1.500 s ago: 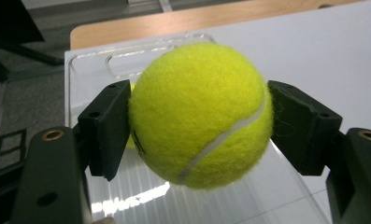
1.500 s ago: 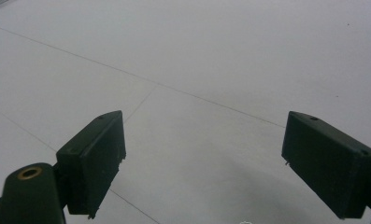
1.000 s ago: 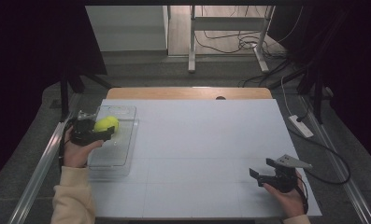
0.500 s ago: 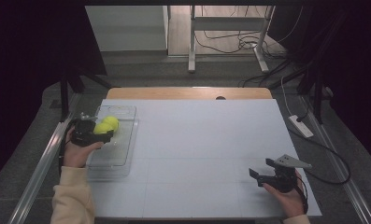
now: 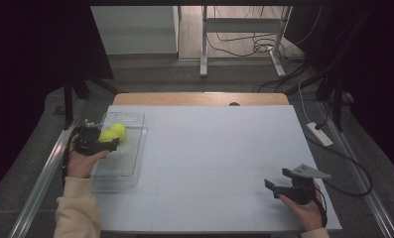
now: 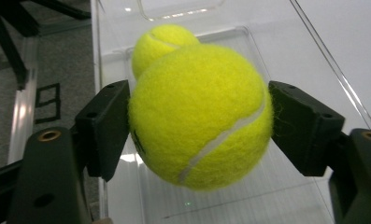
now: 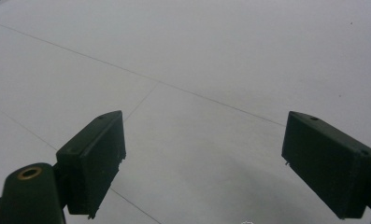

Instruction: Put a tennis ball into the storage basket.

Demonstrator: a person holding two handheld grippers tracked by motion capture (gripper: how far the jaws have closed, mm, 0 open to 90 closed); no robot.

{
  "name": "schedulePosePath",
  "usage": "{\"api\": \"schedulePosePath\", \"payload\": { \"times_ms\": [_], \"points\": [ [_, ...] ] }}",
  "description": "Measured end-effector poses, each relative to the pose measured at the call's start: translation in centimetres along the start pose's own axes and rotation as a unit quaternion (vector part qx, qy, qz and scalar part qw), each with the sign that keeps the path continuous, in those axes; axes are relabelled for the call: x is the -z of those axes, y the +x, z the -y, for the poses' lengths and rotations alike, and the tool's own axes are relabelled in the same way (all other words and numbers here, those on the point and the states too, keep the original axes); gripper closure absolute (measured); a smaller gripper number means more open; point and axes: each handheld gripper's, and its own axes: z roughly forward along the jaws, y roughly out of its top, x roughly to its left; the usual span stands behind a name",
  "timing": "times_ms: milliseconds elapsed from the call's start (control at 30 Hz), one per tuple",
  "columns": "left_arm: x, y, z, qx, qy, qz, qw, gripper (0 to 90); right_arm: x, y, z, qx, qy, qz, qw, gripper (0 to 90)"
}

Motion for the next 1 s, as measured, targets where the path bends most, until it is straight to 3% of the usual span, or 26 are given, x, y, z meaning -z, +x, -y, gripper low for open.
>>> {"api": "schedulePosePath", "payload": {
  "times_ms": [233,533,833,1000],
  "points": [
    [0.7,0.1,-0.3,0.017,-0.032,0.022,0.9991,14.9,0.0,0.1,0.0,0.000,0.000,-0.002,1.0000,13.5],
    [1.6,-0.5,-0.5,0.006,-0.070,0.050,0.9963,14.1,0.0,0.0,0.0,0.000,-0.001,-0.002,1.0000,13.4],
    [1.9,-1.5,-0.7,-0.006,-0.097,0.094,0.9908,14.7,0.1,0.0,0.0,0.000,-0.002,0.000,1.0000,13.4],
    [2.2,-2.2,-0.7,-0.015,-0.113,0.123,0.9858,14.6,0.1,0.0,0.0,-0.001,-0.004,0.001,1.0000,13.4]
  ]
}}
